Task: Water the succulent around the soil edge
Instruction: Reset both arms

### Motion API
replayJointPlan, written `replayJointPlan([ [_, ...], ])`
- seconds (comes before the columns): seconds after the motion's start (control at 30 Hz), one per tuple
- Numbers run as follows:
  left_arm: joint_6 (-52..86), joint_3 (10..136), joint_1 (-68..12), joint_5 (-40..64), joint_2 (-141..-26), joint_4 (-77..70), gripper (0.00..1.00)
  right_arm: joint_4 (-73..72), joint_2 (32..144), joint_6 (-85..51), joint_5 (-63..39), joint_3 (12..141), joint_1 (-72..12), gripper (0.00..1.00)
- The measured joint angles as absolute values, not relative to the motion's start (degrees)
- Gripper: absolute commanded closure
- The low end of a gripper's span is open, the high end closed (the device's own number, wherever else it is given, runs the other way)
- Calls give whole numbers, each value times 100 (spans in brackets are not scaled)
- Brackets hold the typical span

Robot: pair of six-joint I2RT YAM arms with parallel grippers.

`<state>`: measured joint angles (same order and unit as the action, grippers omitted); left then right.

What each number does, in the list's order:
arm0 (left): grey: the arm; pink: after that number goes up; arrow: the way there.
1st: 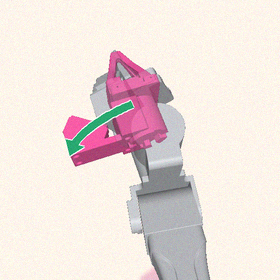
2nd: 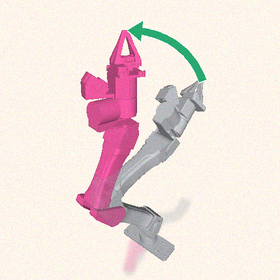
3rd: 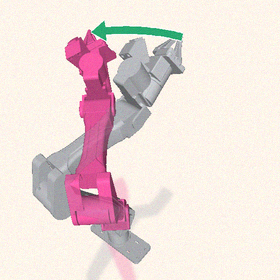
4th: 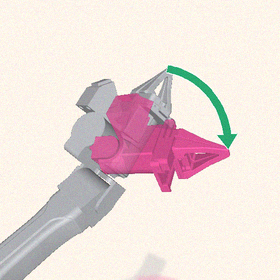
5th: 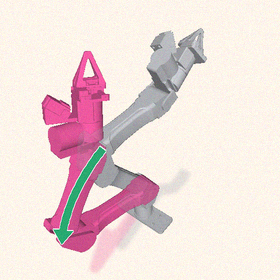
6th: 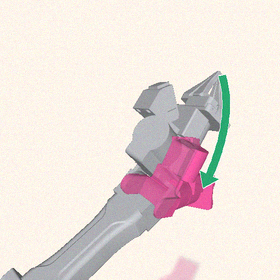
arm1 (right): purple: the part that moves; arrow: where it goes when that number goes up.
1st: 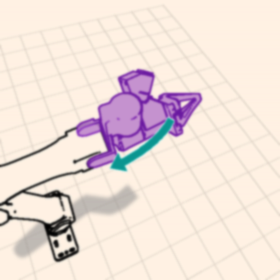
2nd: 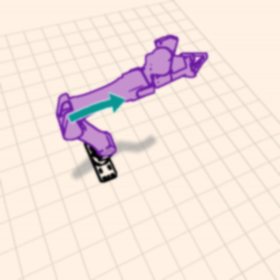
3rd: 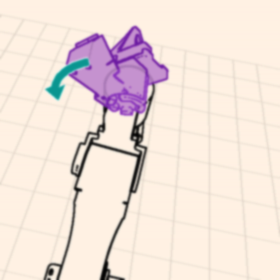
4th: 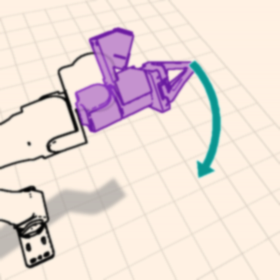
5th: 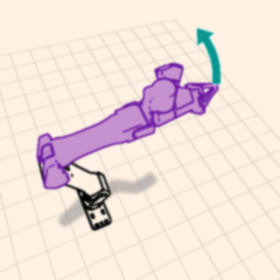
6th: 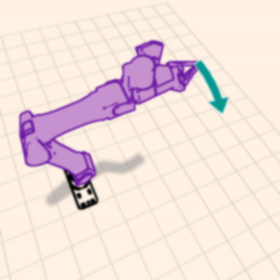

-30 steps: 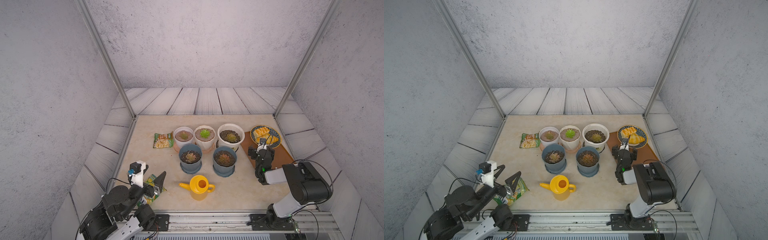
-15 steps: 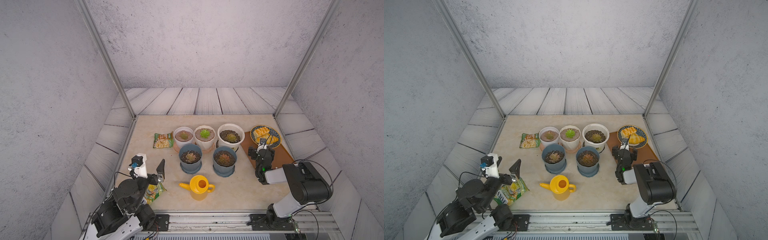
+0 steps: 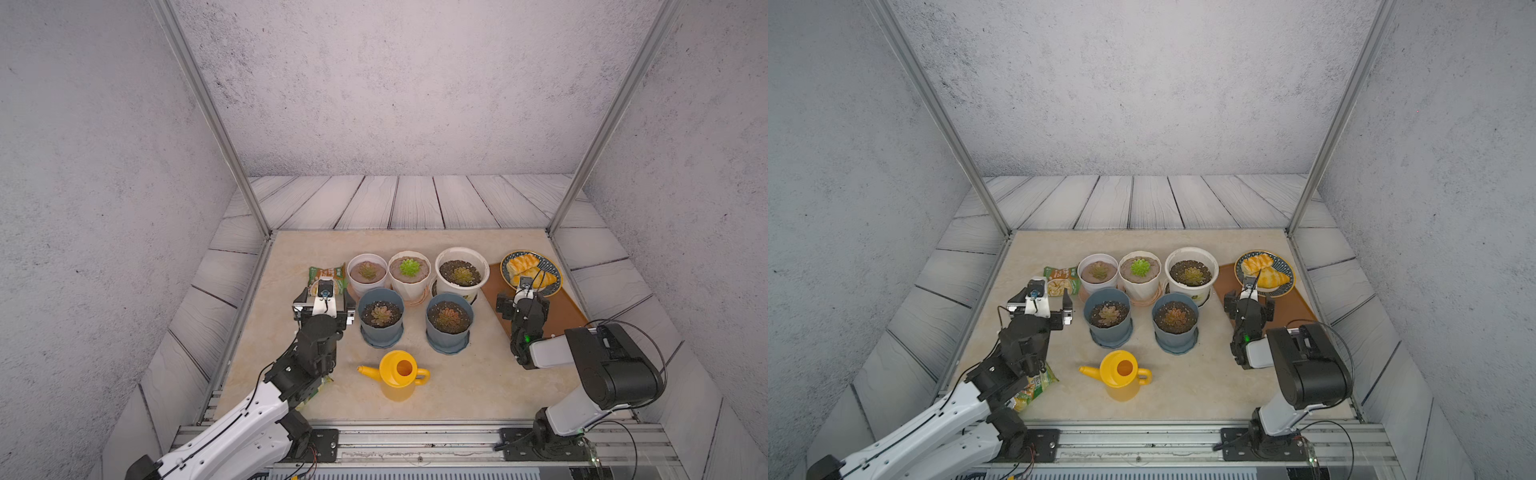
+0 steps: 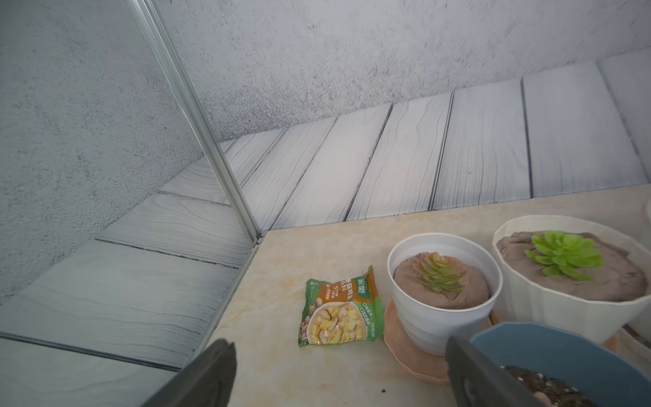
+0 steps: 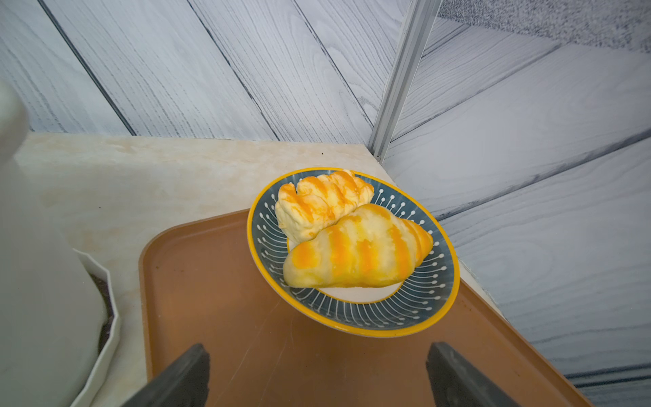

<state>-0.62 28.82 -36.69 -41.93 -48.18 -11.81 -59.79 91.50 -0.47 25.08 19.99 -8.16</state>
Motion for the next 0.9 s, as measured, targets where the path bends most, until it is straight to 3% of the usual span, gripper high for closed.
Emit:
replayJointPlan([
  [0.17, -40, 3006, -2648, -4062, -5996, -1575, 2, -5979, 9150, -47, 2502, 1999, -812, 0],
  [0.43, 242, 2488, -1780, -4021, -6464, -2443, 2, -5977, 9150, -49, 2499, 1999, -812, 0],
  [0.6, 412, 2300, -1568, -3944, -7227, -2799, 2, -5977, 9150, -49, 2499, 1999, -810, 0],
  [0.9, 187, 2606, -1514, -2779, -7846, -3009, 2, -5972, 9150, -49, 2497, 1999, -805, 0],
])
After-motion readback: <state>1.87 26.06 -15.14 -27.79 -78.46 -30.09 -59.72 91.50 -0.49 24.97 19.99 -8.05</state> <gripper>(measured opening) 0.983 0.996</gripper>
